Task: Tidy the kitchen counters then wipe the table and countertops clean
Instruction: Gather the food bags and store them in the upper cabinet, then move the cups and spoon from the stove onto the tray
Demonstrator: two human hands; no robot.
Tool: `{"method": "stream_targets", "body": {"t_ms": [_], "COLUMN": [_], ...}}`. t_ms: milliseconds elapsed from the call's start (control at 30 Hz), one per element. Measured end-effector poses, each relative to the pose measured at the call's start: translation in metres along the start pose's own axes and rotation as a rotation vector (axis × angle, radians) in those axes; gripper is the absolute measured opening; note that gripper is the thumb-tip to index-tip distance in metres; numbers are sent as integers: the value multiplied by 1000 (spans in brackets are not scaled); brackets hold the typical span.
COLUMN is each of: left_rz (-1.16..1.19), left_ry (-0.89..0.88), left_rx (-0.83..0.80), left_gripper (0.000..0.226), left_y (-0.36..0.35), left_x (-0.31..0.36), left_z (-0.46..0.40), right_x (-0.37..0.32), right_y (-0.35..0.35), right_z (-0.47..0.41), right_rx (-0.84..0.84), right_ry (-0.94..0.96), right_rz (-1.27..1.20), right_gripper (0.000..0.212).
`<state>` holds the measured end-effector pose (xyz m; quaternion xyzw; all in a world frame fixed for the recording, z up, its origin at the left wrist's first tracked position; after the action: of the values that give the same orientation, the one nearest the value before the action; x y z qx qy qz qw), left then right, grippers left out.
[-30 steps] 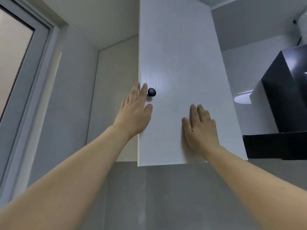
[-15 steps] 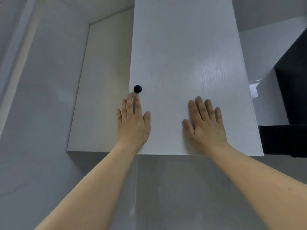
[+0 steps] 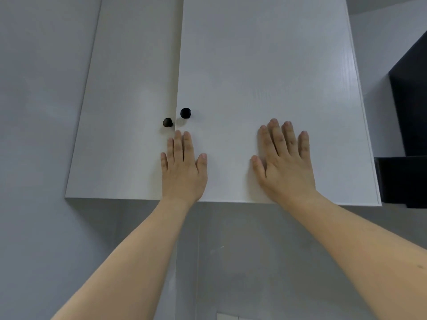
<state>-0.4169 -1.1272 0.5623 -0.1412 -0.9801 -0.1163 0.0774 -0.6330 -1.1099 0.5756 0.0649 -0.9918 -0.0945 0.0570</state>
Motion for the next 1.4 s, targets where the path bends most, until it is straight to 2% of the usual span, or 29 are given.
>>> {"method": "stream_targets", "body": {"t_ms": [300, 567, 667, 767, 967, 1200, 1400], "left_rz": [37, 57, 41, -15, -44, 31, 146], "left_ry": [46, 63, 15, -108, -180, -202, -146], "left_rx": [23, 0, -43, -79, -238, -486, -732], "left_gripper": [67, 63, 67, 71, 69, 70, 72], "left_y": [-40, -40, -41, -48, -67, -89, -109], "left_x": [-7, -2, 0, 1, 1, 13, 43], "left_z": [10, 21, 52, 99, 199, 318, 413], "right_x": [1, -1, -3, -3, -4, 23, 46], "right_y": [-16, -19, -22, -22, -33, -43, -39], "right_z": [0, 10, 43, 91, 206, 319, 406], "right_rx": [7, -16, -73, -110, -324, -610, -881], "right_ry": [10, 36, 94, 126, 195, 46, -100], "right_rz": [101, 45, -25, -101, -122, -155, -152], "right_gripper": [69, 70, 72, 70, 67, 70, 62]}}
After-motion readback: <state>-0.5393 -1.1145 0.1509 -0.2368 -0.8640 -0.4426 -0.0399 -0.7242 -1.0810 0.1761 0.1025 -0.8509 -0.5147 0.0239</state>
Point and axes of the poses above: each hand's wrist, its own z-axis away from the middle knuckle, its own y-axis out of the back of the hand, x = y × z, the point moved 6 cm from there along -z, towards the middle knuckle, and after that the axes turned 2 degrees about -y, right-handed, at the moved point
